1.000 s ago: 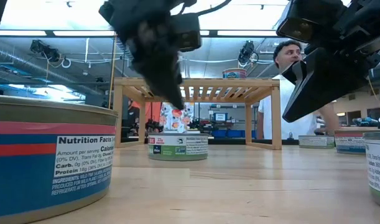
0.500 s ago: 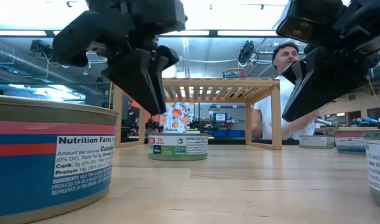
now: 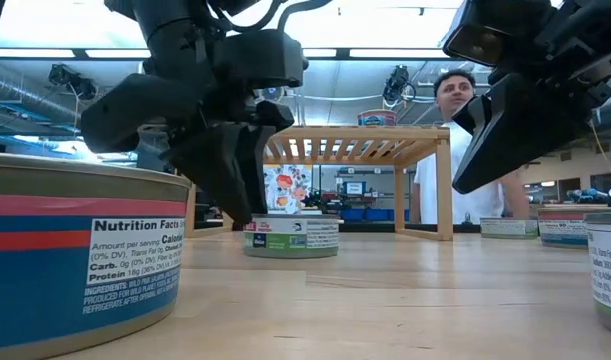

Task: Stack canned seafood by type on shelf
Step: Stack the green tuna can on top of the other green tuna can on the shelf

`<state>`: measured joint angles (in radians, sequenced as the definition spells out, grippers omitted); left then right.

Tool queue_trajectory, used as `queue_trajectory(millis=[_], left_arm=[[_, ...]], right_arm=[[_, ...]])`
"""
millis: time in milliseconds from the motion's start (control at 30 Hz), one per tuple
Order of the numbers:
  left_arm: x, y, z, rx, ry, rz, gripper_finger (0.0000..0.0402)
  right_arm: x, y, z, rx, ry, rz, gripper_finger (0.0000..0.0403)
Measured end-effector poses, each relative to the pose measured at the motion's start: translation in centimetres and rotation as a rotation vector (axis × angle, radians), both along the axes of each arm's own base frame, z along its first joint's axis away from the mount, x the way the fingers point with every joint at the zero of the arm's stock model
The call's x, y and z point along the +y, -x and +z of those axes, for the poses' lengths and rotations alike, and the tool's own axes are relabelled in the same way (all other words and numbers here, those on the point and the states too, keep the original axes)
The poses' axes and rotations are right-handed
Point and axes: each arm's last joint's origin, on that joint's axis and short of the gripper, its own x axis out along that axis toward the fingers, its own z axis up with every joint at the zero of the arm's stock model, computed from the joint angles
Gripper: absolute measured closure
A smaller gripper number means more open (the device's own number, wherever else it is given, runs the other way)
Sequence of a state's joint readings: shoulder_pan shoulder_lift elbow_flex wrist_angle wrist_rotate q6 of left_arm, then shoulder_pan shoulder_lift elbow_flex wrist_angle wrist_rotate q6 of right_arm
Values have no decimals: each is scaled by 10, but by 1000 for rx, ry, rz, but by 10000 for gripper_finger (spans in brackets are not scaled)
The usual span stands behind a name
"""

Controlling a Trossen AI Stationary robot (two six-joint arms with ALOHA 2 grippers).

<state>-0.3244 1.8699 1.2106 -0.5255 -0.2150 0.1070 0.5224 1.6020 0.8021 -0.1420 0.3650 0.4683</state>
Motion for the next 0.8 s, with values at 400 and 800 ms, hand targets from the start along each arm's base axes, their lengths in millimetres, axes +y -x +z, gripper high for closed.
queue_trajectory(millis=[400,800], left_arm=[[-7,1,-2,-28,-82,-14,394],[-16,-14,25,-7,253,-71,400]], right_arm=[[0,0,0,1,1,0,394],[0,0,0,0,0,0,393]])
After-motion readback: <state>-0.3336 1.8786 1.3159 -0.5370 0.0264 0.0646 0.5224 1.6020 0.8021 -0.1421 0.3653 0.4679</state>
